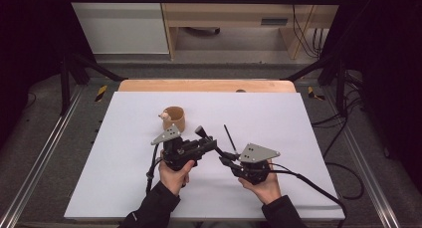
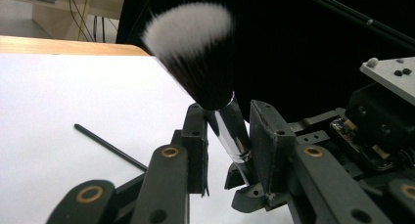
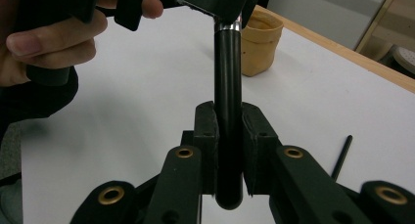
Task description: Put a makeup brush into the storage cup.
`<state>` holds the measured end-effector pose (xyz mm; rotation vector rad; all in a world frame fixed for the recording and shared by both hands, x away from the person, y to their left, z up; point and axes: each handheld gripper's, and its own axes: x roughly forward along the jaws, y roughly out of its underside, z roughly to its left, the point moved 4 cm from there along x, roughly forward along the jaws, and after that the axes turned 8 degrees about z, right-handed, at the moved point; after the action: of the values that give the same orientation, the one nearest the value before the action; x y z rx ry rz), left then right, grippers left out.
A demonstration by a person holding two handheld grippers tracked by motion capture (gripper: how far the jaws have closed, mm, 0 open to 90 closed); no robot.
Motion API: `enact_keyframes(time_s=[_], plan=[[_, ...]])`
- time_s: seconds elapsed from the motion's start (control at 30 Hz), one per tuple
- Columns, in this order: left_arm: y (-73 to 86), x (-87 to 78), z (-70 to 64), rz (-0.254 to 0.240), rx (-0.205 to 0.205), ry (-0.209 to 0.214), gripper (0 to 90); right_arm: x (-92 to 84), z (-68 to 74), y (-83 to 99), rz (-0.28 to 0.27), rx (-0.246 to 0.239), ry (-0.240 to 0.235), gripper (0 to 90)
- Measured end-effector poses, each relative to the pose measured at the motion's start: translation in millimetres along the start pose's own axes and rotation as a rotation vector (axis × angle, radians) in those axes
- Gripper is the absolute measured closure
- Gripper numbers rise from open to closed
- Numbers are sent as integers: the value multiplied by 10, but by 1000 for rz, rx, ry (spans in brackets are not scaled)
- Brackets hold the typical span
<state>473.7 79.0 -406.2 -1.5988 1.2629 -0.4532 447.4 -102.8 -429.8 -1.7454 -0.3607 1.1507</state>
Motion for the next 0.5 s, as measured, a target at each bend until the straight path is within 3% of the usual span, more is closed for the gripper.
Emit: enact_keyframes(time_s=[0.5], plan=[[7, 2, -54, -4, 0, 32, 744, 24, 14, 9, 7, 5, -10, 793]])
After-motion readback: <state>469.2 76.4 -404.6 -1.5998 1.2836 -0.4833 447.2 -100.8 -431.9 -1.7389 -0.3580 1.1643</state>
